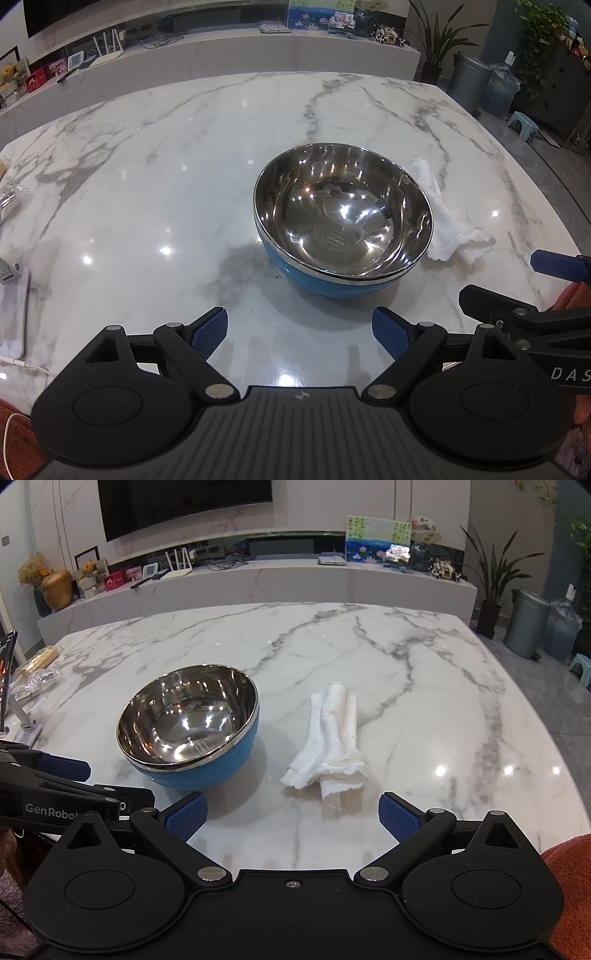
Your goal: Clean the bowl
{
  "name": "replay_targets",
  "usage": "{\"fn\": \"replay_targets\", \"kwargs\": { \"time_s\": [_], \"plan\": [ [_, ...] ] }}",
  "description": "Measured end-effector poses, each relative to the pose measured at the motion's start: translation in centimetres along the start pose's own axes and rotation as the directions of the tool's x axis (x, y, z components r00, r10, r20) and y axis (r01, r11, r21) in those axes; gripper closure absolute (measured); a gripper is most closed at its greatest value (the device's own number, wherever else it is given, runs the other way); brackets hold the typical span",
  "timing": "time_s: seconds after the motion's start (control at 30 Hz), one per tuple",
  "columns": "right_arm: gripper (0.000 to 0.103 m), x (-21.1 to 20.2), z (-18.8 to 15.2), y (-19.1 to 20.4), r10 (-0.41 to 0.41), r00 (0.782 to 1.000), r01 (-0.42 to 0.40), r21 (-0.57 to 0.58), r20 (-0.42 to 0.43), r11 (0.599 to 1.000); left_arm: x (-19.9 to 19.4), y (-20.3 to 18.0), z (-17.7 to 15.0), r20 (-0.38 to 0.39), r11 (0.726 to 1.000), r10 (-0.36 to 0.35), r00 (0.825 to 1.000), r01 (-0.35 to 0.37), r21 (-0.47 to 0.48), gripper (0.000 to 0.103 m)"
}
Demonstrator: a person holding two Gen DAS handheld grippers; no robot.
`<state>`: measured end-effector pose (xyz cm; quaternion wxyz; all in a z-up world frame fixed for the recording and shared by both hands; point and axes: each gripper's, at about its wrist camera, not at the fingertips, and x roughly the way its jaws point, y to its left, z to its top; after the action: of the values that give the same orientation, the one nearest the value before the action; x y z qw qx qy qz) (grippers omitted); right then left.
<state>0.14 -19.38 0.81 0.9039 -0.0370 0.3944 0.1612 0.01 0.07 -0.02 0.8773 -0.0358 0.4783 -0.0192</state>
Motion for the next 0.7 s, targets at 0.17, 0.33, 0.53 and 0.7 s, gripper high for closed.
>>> {"fn": "replay_targets", "kwargs": {
  "time_s": [0.17, 0.33, 0.53, 0.7],
  "plan": [
    [0.004, -0.05, -0.05, -0.09, -0.001, 1.000, 0.001, 0.005, -0.001, 1.000, 0.04, -0.29, -0.08, 0.004, 1.000, 0.009, 1.000, -0.009, 0.005, 0.018],
    [0.004, -0.09, -0.11, -0.17, -0.002, 1.000, 0.002, 0.010, -0.001, 1.000, 0.09, -0.62, -0.15, -0.001, 1.000, 0.001, 1.000, -0.001, 0.008, 0.018],
    [0.004, 0.06, 0.12, -0.44, -0.010, 1.000, 0.010, 0.015, -0.007, 1.000, 0.22, -0.61, -0.19, -0.007, 1.000, 0.001, 1.000, -0.001, 0.009, 0.018],
    [0.004, -0.01, 0.09, -0.55, 0.004, 1.000, -0.004, 0.020, -0.005, 1.000, 0.21, -0.69, -0.21, -0.010, 1.000, 0.007, 1.000, -0.006, 0.011, 0.018]
  ]
}}
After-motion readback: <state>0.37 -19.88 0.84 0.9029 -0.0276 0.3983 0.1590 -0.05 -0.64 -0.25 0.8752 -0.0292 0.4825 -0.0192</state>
